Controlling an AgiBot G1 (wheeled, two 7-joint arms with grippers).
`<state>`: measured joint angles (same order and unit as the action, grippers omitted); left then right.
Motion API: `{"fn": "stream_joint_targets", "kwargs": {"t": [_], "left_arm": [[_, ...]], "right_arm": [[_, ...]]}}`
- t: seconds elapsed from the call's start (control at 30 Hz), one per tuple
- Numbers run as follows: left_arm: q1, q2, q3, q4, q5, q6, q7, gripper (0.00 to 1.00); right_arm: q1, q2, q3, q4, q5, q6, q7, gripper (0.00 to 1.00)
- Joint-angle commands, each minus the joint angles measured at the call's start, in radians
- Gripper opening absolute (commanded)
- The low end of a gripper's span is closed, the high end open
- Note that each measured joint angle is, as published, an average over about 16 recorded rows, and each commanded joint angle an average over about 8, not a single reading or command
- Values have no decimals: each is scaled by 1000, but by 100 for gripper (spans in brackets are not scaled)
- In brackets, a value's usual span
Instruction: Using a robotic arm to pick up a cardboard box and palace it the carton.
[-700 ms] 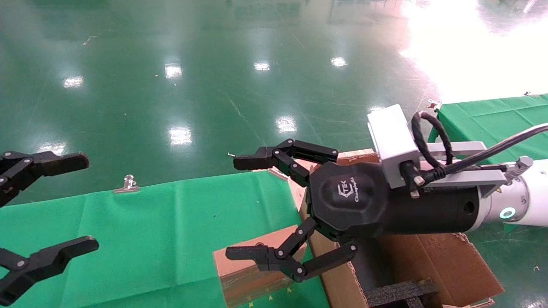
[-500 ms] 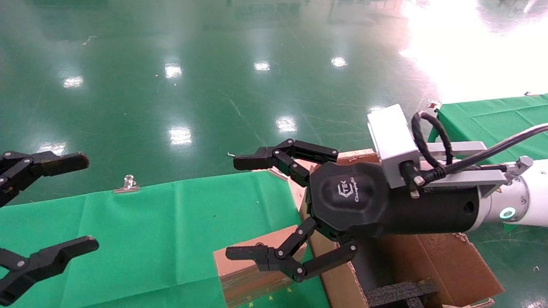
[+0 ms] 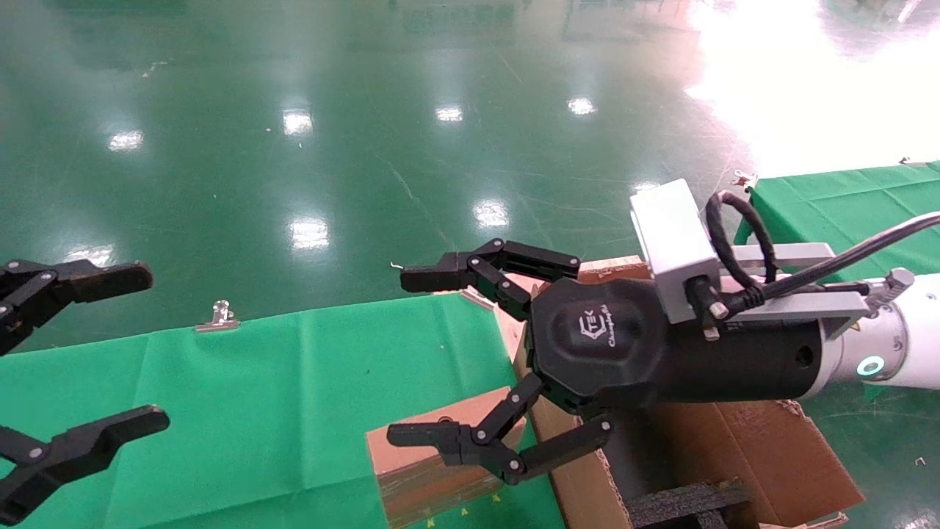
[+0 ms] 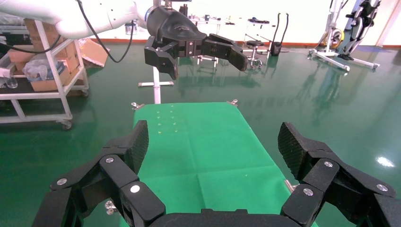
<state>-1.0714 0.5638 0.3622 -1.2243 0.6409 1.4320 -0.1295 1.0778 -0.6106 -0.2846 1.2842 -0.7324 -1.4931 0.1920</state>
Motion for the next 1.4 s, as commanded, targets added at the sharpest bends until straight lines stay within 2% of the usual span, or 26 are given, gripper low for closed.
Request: {"fn": "stream_joint_targets", "kwargs": {"t": [0.03,0.3,0.53,0.9,1.4], "left_arm": [[0,0,0,0,0,0,0,0],[0,0,0,0,0,0,0,0],[0,0,0,0,0,0,0,0],[0,0,0,0,0,0,0,0],[0,0,0,0,0,0,0,0]], "right_arm": [[0,0,0,0,0,0,0,100],[10,3,-15,-1,-30,-6,5,100],[110,-10,-101,-24,-200,-45,44,100],[335,-120,-346,-138,-460,-95,49,100],[580,-311,-697,-376,-627,-94,-105,100]]}}
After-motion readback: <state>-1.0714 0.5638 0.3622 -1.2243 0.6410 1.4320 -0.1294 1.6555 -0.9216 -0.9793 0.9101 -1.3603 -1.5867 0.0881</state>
